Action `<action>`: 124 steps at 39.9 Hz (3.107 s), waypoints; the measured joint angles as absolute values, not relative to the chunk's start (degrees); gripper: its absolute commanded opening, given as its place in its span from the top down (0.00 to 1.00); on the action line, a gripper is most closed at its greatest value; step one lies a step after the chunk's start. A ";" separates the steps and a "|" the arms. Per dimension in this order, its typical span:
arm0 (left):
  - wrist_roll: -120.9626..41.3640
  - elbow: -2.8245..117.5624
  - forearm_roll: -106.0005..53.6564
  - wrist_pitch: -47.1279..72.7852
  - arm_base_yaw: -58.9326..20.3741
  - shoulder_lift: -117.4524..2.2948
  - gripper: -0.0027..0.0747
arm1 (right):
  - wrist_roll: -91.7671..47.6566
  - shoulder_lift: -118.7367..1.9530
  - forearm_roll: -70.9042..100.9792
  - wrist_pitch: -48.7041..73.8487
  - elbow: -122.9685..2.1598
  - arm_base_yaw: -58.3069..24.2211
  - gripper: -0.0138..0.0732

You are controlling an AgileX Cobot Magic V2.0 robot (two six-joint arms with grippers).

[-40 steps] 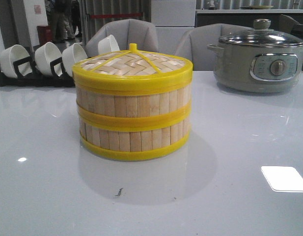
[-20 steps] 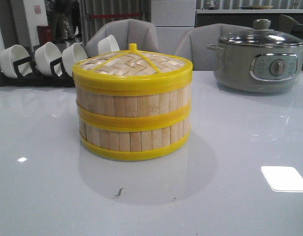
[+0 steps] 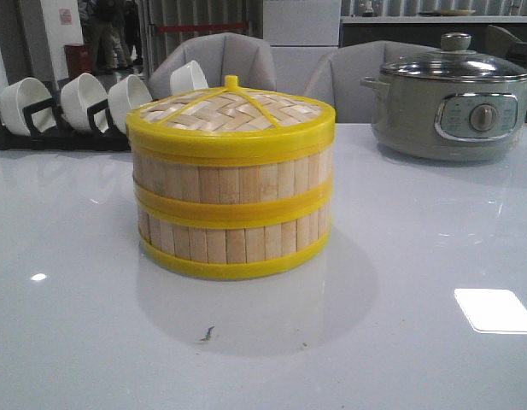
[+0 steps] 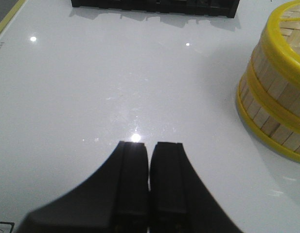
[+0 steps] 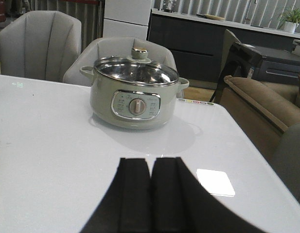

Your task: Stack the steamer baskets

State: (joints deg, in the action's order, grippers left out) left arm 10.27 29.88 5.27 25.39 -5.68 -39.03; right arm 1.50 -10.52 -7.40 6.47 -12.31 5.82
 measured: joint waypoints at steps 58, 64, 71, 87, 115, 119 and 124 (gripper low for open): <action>10.27 29.88 5.27 25.29 -5.68 -37.03 0.86 | 1.50 -10.52 -7.40 6.36 -12.31 5.82 0.76; 10.27 29.78 5.27 24.38 -5.68 -33.01 0.86 | 1.50 -10.52 -7.40 6.36 -12.31 5.82 0.76; 10.27 27.44 4.95 21.82 -5.68 -25.78 0.86 | 1.50 -10.52 -7.40 6.27 -12.31 5.82 0.76; 10.27 5.59 4.05 0.85 -5.68 -7.82 0.86 | 1.50 -10.52 -7.40 6.25 -12.31 5.82 0.76; 10.27 -0.34 4.61 2.46 -5.68 0.26 0.86 | 1.50 -10.52 -7.40 6.01 -12.31 5.82 0.76; 10.27 -0.34 4.60 2.46 -5.68 0.26 0.86 | 1.50 -10.52 -7.40 6.01 -12.31 5.82 0.76; 10.27 -0.34 4.60 2.46 -5.68 0.26 0.86 | 1.50 -10.52 -7.40 6.01 -12.31 5.82 0.76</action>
State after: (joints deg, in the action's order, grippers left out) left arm 10.27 -0.34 4.60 2.46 -5.68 0.26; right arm 1.50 -10.52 -7.40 6.01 -12.31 5.82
